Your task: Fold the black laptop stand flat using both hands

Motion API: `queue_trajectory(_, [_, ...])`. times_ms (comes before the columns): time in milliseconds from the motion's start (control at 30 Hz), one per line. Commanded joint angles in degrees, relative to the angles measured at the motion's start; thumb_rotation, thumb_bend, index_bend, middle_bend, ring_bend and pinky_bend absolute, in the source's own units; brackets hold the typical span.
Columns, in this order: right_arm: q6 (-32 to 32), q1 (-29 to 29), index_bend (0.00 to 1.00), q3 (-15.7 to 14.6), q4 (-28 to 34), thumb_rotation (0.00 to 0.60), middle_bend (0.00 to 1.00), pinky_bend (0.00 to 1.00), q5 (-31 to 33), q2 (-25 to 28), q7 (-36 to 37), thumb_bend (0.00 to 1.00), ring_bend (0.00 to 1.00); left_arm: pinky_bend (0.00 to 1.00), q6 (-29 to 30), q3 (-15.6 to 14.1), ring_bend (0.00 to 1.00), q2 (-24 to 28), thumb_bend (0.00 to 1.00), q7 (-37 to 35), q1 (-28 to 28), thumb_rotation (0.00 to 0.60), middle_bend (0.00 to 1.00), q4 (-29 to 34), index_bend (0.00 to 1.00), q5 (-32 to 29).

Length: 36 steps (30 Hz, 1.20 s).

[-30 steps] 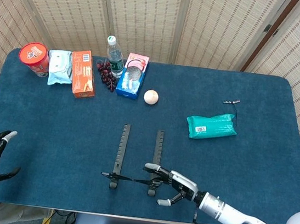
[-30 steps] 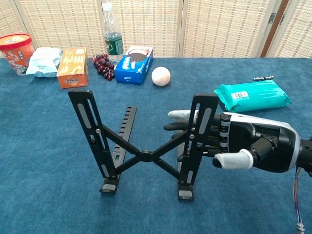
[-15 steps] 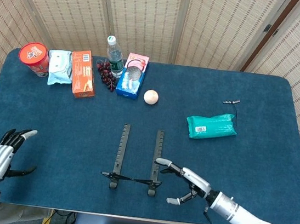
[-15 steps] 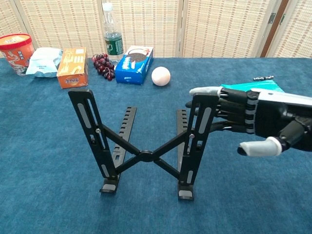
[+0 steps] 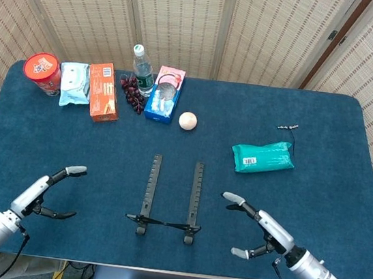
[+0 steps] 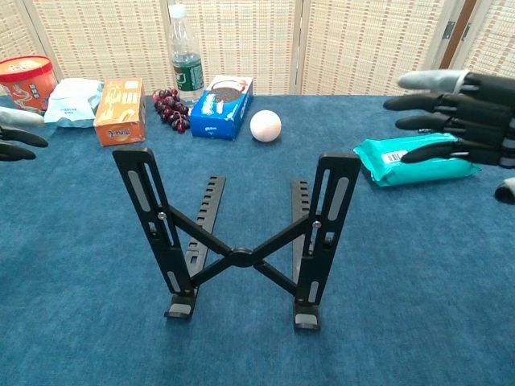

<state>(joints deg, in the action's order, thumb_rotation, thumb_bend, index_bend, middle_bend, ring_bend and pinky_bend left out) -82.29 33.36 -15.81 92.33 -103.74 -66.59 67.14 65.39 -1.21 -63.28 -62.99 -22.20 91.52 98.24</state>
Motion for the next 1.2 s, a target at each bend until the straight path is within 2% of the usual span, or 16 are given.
queue_trajectory(33, [-1.4,-1.2,0.0,0.8,1.0,0.6,0.07,0.15,0.2,1.3,-1.1,0.11,0.0,0.0,-3.7,-3.0,0.16,-3.2,0.15,-16.4,-7.4,0.6,0.2,-6.6,0.13,4.8])
queue_trajectory(167, [-2.6,-2.4,0.0,1.5,1.8,0.6,0.07,0.15,0.2,2.5,-1.6,0.11,0.0,0.03,-4.0,-4.2,0.17,-6.4,0.15,-24.1,-10.2,0.6,0.21,-10.3,0.13,5.5])
queue_trajectory(400, [-3.4,-3.9,0.0,2.2,2.1,0.6,0.07,0.15,0.0,3.5,-1.5,0.11,0.0,0.07,-3.9,-5.5,0.18,-11.5,0.15,-29.9,-13.8,0.6,0.21,-14.5,0.13,6.1])
queue_trajectory(600, [-3.9,-5.0,0.0,2.7,1.8,0.6,0.07,0.15,-0.3,3.8,-0.9,0.11,0.0,0.19,-3.0,-7.2,0.21,-13.2,0.15,-35.7,-16.3,0.6,0.22,-15.2,0.13,6.5])
queue_trajectory(1200, [-4.0,-7.8,0.0,3.5,0.4,0.6,0.07,0.15,-0.4,3.6,1.1,0.11,0.0,0.22,-2.0,-10.7,0.22,-17.6,0.15,-41.5,-20.2,0.6,0.23,-14.0,0.09,5.7])
